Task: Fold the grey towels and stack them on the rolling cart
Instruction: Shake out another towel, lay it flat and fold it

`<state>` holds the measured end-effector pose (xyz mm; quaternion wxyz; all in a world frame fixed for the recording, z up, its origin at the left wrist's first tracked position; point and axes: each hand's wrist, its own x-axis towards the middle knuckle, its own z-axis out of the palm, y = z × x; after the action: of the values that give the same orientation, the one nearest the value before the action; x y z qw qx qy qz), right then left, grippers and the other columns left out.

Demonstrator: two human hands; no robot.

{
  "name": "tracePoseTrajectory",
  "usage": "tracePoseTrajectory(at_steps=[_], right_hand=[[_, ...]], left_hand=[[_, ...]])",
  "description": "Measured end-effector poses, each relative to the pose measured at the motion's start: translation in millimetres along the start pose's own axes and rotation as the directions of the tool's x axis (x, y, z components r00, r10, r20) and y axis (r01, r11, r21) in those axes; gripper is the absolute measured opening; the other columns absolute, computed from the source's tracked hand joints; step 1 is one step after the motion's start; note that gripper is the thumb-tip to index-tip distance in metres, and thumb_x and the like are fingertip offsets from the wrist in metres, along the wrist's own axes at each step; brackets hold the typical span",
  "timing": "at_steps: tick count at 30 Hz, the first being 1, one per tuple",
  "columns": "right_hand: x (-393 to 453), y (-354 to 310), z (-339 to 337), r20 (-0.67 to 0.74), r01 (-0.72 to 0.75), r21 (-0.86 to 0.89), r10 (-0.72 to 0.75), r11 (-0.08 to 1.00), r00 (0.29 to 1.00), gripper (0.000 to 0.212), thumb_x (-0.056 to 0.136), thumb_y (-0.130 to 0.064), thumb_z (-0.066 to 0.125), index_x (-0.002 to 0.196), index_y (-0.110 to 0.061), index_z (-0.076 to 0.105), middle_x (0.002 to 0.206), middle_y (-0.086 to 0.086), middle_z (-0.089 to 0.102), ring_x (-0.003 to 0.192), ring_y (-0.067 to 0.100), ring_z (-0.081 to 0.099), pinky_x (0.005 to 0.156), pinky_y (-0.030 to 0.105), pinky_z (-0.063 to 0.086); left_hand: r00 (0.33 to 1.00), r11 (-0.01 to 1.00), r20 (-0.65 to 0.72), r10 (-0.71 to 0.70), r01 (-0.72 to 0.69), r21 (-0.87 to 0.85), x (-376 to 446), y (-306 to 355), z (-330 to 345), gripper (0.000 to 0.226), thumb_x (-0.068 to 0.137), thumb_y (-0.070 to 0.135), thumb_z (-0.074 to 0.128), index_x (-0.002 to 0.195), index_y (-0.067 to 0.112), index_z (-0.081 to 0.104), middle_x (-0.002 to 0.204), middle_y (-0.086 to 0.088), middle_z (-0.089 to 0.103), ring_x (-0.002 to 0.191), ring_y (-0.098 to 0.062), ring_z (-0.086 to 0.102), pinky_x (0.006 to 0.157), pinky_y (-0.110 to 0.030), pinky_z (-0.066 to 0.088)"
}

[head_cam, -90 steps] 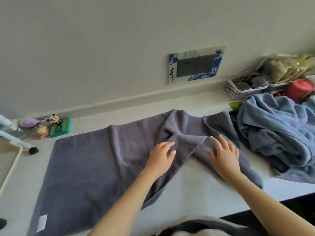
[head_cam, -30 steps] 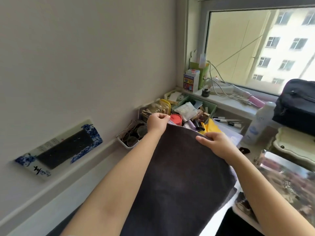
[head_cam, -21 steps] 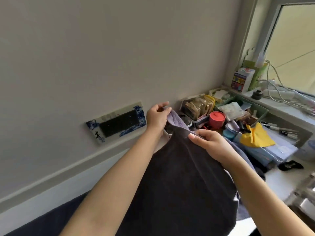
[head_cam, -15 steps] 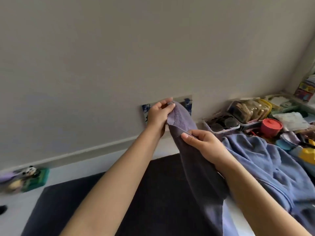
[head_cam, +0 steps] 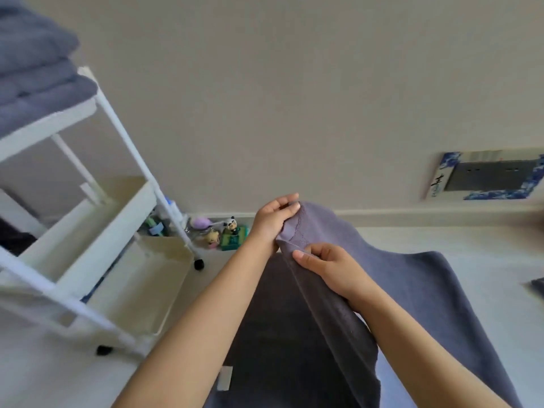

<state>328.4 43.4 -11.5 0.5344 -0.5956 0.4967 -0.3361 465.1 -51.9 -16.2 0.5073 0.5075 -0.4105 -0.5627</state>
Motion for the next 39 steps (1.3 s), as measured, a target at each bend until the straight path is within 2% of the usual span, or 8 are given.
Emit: tracePoseTrajectory(at_steps=[9, 18, 21, 24, 26, 30, 34, 39], right_hand=[[41, 89, 133, 0.118, -0.226, -0.416, 0.298, 0.881, 0.947, 0.029, 0.093, -0.035, 0.051, 0.082, -0.010, 0.059, 0.072, 0.001, 0.055, 0.066, 0.013, 0.048, 0.057, 0.021, 0.035], [36, 95, 182, -0.073, -0.180, -0.264, 0.166, 0.948, 0.983, 0.023, 0.094, -0.033, 0.052, 0.085, -0.014, 0.059, 0.073, 0.000, 0.063, 0.068, 0.016, 0.058, 0.061, 0.026, 0.044], [50, 106, 197, -0.092, -0.233, -0.234, 0.217, 0.944, 0.972, 0.017, 0.095, -0.028, 0.051, 0.097, -0.012, 0.057, 0.085, 0.004, 0.066, 0.071, 0.016, 0.058, 0.064, 0.029, 0.047], [58, 128, 209, 0.008, -0.370, -0.223, 0.381, 0.902, 0.924, 0.024, 0.095, -0.018, 0.049, 0.119, -0.014, 0.047, 0.084, 0.002, 0.065, 0.064, 0.012, 0.060, 0.056, 0.021, 0.046], [58, 141, 217, 0.095, -0.395, -0.207, 0.420, 0.895, 0.903, 0.032, 0.094, -0.010, 0.048, 0.125, -0.015, 0.042, 0.084, 0.008, 0.069, 0.068, 0.017, 0.068, 0.064, 0.030, 0.056], [62, 146, 219, 0.136, -0.378, -0.185, 0.404, 0.907, 0.905, 0.035, 0.094, -0.001, 0.040, 0.126, -0.015, 0.044, 0.085, 0.010, 0.070, 0.074, 0.019, 0.069, 0.070, 0.035, 0.056], [71, 145, 210, 0.113, -0.223, -0.352, 0.278, 0.909, 0.954, 0.031, 0.096, -0.007, 0.036, 0.118, -0.018, 0.055, 0.093, 0.002, 0.067, 0.079, 0.018, 0.064, 0.065, 0.030, 0.050], [78, 154, 201, 0.359, 0.193, -0.661, 0.079, 0.725, 0.930, 0.036, 0.097, -0.015, 0.041, 0.127, -0.028, 0.056, 0.131, -0.002, 0.047, 0.121, 0.024, 0.037, 0.101, 0.030, 0.028]], left_hand=[[0.939, 0.884, -0.264, -0.220, 0.306, 0.353, -7, -119, -165, 0.030, 0.084, 0.005, 0.066, 0.114, 0.012, 0.067, 0.117, -0.008, 0.065, 0.105, -0.021, 0.061, 0.098, -0.035, 0.048], [0.984, 0.953, -0.172, -0.052, 0.100, 0.286, 6, -110, -180, 0.039, 0.090, 0.007, 0.060, 0.128, 0.013, 0.057, 0.116, 0.005, 0.062, 0.110, -0.010, 0.058, 0.098, -0.026, 0.045], [0.976, 0.950, -0.165, -0.142, 0.182, 0.255, 0, -117, -186, 0.033, 0.096, 0.018, 0.053, 0.129, 0.017, 0.055, 0.125, 0.005, 0.057, 0.115, -0.009, 0.053, 0.099, -0.027, 0.041], [0.885, 0.841, -0.233, -0.403, 0.459, 0.286, -32, -156, -198, 0.020, 0.099, 0.031, 0.043, 0.101, 0.020, 0.059, 0.110, -0.006, 0.063, 0.095, -0.022, 0.061, 0.080, -0.032, 0.048], [0.828, 0.775, -0.262, -0.496, 0.558, 0.296, -60, -180, -210, 0.028, 0.100, 0.032, 0.041, 0.094, 0.014, 0.061, 0.096, -0.013, 0.065, 0.076, -0.024, 0.061, 0.068, -0.031, 0.049], [0.870, 0.692, -0.217, -0.442, 0.485, 0.534, -104, -189, -222, 0.034, 0.097, 0.035, 0.044, 0.070, 0.019, 0.056, 0.076, -0.008, 0.062, 0.069, -0.021, 0.057, 0.065, -0.034, 0.045], [0.897, 0.616, -0.147, -0.418, 0.398, 0.680, -134, -186, -216, 0.033, 0.090, 0.035, 0.057, 0.064, 0.019, 0.045, 0.062, 0.005, 0.047, 0.061, -0.012, 0.044, 0.057, -0.025, 0.032], [0.893, 0.698, -0.240, -0.382, 0.449, 0.558, -145, -183, -221, 0.033, 0.085, 0.017, 0.055, 0.061, 0.016, 0.032, 0.059, 0.002, 0.033, 0.052, -0.007, 0.034, 0.052, -0.023, 0.023]])
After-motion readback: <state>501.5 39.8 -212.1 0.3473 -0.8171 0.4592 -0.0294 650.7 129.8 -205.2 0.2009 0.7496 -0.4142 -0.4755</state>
